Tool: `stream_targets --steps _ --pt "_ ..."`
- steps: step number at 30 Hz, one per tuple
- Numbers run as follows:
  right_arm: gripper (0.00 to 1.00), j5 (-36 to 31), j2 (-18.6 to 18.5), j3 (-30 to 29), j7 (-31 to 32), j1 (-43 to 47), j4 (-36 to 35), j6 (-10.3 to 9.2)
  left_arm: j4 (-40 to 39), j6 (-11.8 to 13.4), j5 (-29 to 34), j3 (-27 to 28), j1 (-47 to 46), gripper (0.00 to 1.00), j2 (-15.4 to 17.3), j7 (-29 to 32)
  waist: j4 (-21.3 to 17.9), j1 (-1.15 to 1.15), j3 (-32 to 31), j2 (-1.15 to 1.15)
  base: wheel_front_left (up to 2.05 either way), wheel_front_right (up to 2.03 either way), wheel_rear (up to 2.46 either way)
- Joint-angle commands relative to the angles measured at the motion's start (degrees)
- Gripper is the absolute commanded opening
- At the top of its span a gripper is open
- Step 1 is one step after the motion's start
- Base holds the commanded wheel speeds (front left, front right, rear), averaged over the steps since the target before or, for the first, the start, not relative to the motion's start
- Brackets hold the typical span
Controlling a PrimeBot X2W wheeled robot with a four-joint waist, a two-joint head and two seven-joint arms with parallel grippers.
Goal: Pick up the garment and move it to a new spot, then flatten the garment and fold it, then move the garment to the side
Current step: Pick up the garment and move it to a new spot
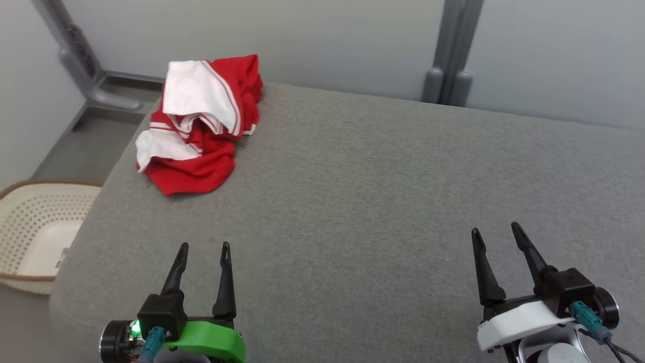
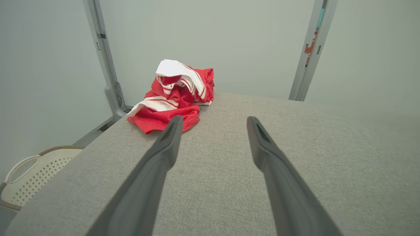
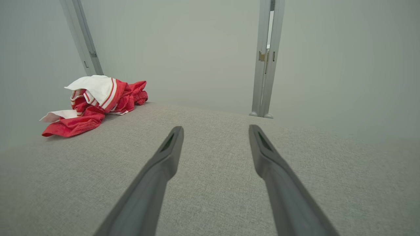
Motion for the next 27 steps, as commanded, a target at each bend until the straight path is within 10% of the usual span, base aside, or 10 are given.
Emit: stream_targets --steps 1,12,27 --pt "1.0 0.45 -0.19 0.37 -0.18 0.14 0.06 0.0 -0.13 -0.11 0.34 0.58 -0.21 1.0 0.32 -0.05 7.6 0.0 -0.12 0.0 0.0 0.0 0.0" --pt "1.0 0.22 -0.2 2.32 -0.18 -0.52 0.63 -0.01 -0.77 0.25 0.46 2.36 1.0 1.0 0.28 -0.05 14.17 0.0 0.27 0.0 0.0 0.0 0.0" --pt "1.0 -0.89 -0.2 3.76 -0.18 -3.15 -0.39 -0.01 -2.93 0.04 -0.16 3.74 -1.73 1.0 0.66 -0.06 10.79 0.0 3.63 0.0 0.0 0.0 0.0"
